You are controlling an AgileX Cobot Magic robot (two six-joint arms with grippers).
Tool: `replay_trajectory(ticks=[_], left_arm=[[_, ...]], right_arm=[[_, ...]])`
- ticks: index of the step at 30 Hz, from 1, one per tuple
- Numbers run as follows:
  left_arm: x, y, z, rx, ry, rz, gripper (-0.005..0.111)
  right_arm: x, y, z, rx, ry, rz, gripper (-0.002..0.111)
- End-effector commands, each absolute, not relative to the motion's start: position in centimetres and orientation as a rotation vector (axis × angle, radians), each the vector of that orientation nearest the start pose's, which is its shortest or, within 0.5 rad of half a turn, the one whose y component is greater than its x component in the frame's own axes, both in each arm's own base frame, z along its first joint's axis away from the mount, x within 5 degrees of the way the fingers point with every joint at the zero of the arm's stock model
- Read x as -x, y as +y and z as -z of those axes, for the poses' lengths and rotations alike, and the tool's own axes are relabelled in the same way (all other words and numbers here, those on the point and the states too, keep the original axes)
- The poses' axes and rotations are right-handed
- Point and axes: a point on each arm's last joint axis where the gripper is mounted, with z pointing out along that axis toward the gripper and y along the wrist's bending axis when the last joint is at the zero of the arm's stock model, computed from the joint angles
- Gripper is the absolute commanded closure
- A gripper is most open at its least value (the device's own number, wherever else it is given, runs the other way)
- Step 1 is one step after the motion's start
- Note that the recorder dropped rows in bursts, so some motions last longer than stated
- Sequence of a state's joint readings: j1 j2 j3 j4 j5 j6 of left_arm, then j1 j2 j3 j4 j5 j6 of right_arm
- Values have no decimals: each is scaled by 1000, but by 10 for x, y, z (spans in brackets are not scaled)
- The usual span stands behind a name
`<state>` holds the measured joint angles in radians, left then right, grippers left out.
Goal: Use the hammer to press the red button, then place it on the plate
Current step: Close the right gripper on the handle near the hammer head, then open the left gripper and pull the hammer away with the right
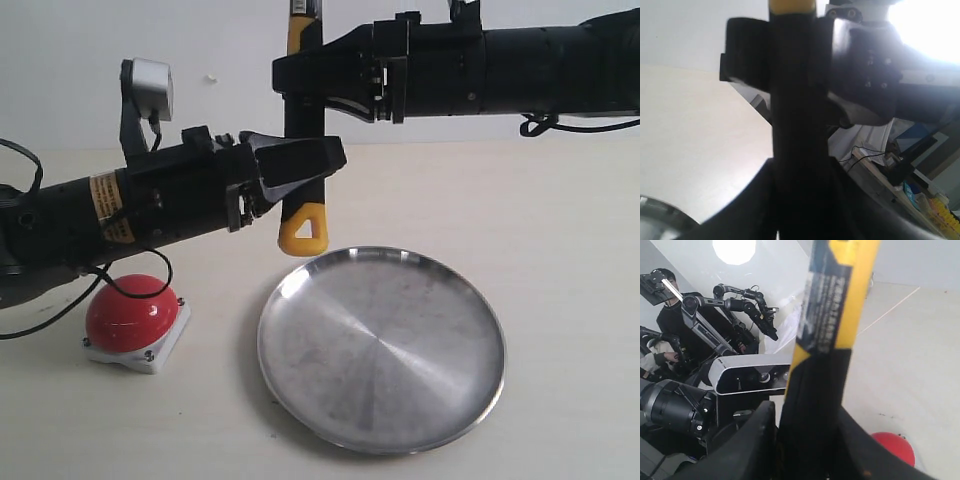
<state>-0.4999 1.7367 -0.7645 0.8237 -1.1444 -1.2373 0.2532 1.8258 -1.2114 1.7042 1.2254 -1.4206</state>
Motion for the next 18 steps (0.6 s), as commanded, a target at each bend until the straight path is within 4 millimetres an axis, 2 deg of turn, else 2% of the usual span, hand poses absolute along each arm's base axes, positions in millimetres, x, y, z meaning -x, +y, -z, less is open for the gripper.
replay_trajectory(ticks=[1, 3, 5, 9, 15, 18], left_arm=[[-257, -211, -238, -437, 1553, 1597, 70], [-255, -212, -237, -460, 1558, 1598, 44], [-254, -212, -236, -484, 1563, 1598, 30], [-251, -213, -234, -541, 1577, 1598, 29], [-242, -214, -226, -638, 1623, 1611, 29], [-237, -211, -219, -633, 1657, 1613, 37]], right_arm=[[-336, 176, -270, 737, 1770, -1562, 108], [-336, 175, -271, 744, 1760, -1555, 108], [-336, 175, -273, 730, 1744, -1558, 108], [-334, 174, -284, 729, 1697, -1543, 108], [-338, 166, -304, 627, 1740, -1312, 108], [-334, 160, -322, 569, 1737, -1221, 108]])
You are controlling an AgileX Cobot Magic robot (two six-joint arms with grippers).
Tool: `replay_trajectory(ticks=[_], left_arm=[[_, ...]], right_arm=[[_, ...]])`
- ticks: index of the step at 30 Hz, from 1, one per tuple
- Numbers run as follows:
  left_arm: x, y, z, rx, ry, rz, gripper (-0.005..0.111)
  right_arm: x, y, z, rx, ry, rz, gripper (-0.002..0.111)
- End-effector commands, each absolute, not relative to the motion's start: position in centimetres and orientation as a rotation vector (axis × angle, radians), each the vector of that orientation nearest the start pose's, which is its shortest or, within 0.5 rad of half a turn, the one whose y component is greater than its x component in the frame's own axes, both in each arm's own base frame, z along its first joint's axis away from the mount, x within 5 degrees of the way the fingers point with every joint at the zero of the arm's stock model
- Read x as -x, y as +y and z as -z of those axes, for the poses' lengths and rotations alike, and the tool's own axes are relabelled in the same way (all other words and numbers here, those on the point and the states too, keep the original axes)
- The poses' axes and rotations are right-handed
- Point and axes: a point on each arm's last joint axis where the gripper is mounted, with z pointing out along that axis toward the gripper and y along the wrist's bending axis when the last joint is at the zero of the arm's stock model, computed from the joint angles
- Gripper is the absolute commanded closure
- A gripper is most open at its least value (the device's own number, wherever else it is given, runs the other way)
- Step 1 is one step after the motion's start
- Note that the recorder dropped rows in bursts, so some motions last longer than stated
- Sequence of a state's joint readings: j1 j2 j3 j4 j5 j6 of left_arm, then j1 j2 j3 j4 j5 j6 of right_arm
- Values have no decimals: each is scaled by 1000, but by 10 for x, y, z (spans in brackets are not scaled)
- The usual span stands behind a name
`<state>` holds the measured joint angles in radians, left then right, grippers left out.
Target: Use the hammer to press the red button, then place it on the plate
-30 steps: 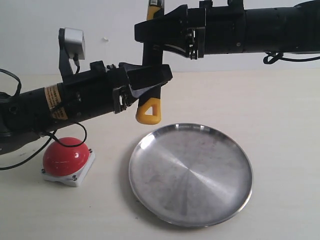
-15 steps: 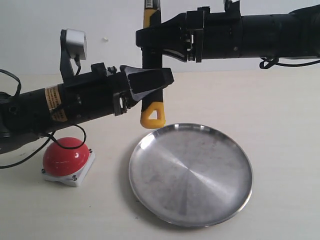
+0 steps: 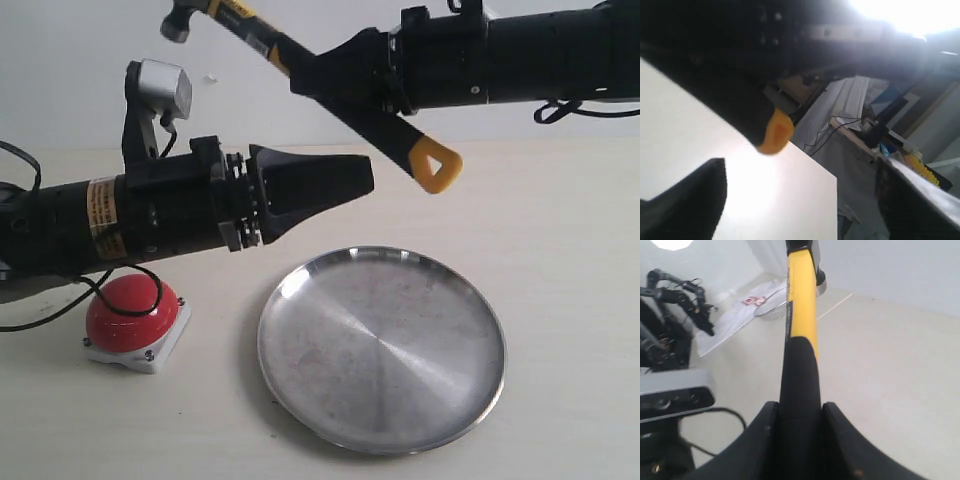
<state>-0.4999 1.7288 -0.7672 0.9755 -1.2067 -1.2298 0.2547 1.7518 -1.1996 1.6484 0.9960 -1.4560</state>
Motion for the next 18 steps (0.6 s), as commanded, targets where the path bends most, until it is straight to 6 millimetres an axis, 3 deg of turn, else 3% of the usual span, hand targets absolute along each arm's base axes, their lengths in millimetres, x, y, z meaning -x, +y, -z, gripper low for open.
replay_trajectory(ticks=[1, 3, 6, 11, 18], left_arm=[[-236, -209, -216, -628, 1668, 1613, 44], [-237, -205, -213, -613, 1686, 1604, 64], [-244, -193, -208, -571, 1721, 1552, 105], [-259, -165, -208, -506, 1761, 1367, 107], [-266, -113, -209, -261, 2028, 654, 107]], right_arm=[[-332, 158, -329, 556, 1733, -1193, 108], [-325, 154, -337, 582, 1756, -1115, 108], [-313, 147, -349, 615, 1804, -1003, 108], [-288, 136, -369, 659, 1878, -883, 108], [-261, 127, -387, 665, 1927, -847, 108]])
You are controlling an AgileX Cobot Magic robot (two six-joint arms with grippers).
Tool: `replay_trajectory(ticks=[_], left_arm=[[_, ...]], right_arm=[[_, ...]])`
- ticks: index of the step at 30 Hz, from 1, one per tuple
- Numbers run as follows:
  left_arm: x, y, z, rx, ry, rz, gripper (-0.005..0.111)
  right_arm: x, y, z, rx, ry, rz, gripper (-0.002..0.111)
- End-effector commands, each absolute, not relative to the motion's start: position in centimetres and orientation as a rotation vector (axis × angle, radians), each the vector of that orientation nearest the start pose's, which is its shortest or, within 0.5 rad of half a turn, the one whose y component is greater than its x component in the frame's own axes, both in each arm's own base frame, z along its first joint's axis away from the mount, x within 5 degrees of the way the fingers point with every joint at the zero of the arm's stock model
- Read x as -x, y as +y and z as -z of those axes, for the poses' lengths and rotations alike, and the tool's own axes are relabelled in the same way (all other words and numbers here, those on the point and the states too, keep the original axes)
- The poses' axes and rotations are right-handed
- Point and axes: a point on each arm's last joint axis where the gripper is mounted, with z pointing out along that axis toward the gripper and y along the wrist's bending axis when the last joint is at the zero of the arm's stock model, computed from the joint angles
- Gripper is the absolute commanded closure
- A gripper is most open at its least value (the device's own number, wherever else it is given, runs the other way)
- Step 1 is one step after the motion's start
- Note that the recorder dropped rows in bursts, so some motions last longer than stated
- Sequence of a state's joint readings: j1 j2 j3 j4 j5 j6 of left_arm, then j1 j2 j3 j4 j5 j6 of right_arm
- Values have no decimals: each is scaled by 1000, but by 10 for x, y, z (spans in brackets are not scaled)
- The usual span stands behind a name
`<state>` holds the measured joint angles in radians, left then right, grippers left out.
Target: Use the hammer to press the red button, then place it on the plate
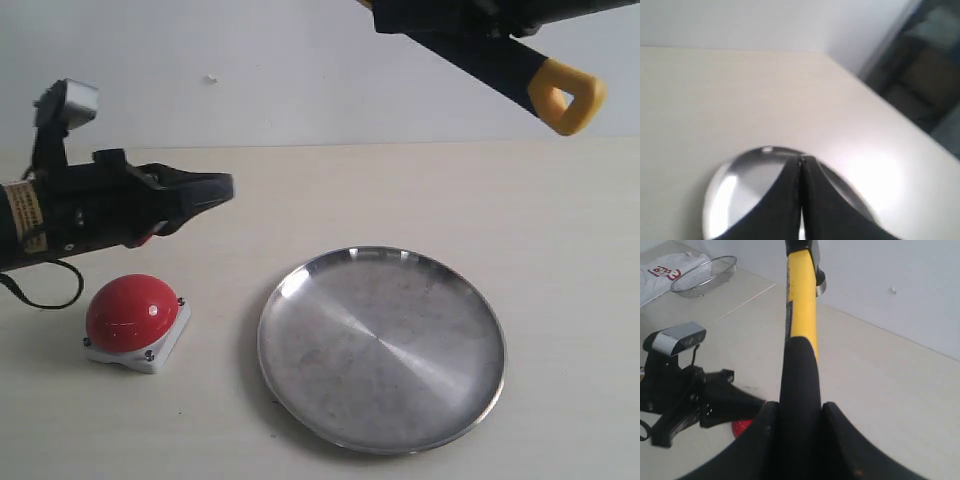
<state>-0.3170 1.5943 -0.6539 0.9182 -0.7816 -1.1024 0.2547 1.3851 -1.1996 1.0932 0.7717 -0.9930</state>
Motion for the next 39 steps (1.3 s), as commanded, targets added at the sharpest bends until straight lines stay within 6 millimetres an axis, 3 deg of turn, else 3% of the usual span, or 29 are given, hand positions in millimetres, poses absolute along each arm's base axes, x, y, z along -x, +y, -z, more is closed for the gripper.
replay_trajectory(ticks=[1, 5, 10, 13, 22, 25, 29, 35, 39], left_arm=[[-262, -104, -213, -226, 2047, 543, 107], [-242, -83, -232, -172, 1980, 376, 107], [-199, -60, -252, -131, 1779, 277, 107], [-172, -47, -251, -114, 1702, 237, 107], [-104, -25, -225, -100, 1560, 243, 107], [-90, -21, -216, -101, 1530, 253, 107], [-78, -19, -219, -102, 1497, 284, 107], [-68, -18, -217, -136, 1495, 293, 107], [-66, -18, -215, -149, 1505, 292, 107]], right_arm=[[-258, 127, -388, 671, 1942, -857, 108], [-255, 127, -385, 683, 1983, -887, 108], [-254, 127, -368, 664, 2038, -907, 108], [-249, 135, -354, 689, 2059, -900, 108], [-220, 194, -323, 777, 2004, -840, 108], [-214, 210, -309, 773, 1996, -792, 108], [-206, 237, -285, 816, 2013, -754, 108], [-204, 275, -237, 852, 2068, -648, 108], [-200, 290, -211, 882, 2118, -615, 108]])
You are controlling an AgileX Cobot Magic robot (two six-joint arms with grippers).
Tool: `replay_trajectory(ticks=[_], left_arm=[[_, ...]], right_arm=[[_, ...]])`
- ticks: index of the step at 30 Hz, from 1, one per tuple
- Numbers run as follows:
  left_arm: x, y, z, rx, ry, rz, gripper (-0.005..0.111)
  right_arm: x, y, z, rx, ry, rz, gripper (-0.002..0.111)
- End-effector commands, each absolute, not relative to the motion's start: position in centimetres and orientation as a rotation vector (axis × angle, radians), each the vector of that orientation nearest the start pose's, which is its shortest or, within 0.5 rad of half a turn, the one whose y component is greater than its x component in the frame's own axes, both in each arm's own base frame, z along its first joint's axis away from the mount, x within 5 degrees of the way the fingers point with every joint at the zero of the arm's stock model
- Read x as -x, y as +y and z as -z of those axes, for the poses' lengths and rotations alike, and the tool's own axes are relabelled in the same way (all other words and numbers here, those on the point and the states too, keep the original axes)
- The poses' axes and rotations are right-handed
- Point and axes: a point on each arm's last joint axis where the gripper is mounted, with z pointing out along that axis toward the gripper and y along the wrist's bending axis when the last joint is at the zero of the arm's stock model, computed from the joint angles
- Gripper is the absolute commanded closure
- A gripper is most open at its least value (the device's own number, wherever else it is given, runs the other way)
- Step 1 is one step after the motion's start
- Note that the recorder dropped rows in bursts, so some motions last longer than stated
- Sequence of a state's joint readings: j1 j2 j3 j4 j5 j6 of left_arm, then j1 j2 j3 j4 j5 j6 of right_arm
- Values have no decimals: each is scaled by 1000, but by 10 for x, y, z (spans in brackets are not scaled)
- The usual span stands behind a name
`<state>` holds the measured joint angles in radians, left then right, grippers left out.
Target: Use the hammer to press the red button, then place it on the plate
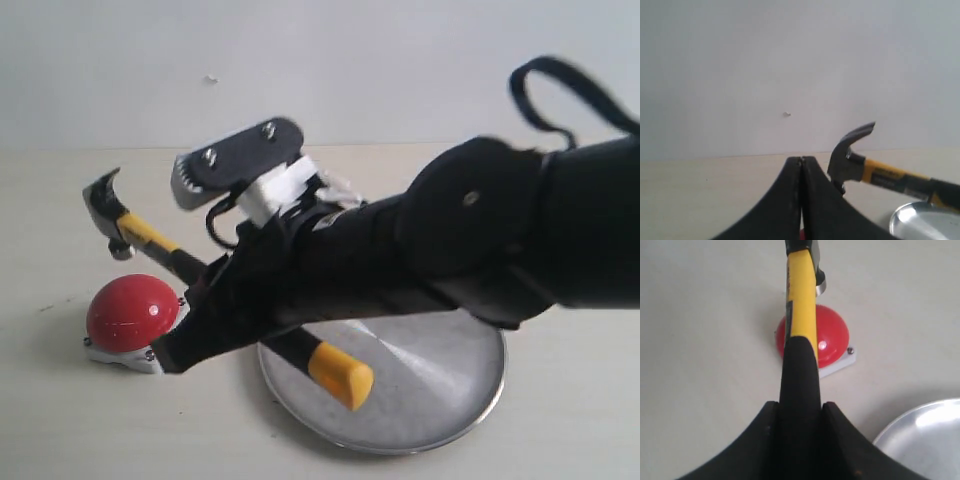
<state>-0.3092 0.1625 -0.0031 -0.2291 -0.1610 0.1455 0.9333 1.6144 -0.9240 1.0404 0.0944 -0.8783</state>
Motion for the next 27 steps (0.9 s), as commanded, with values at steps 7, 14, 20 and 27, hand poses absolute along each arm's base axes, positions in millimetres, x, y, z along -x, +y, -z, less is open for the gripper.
replay_trajectory(ticks=[7, 14, 20, 27], left_arm=[[-65, -20, -208, -174, 1588, 299, 107], [-65, -21, -204, -115, 1641, 371, 107], [-64, -23, -196, -141, 1725, 377, 107], [-62, -24, -192, -156, 1774, 381, 107]], right_arm=[[-202, 296, -196, 873, 2117, -550, 108], [-203, 292, -212, 836, 2063, -550, 108], [-197, 285, -273, 793, 1890, -624, 108], [-191, 280, -322, 757, 1764, -708, 108]])
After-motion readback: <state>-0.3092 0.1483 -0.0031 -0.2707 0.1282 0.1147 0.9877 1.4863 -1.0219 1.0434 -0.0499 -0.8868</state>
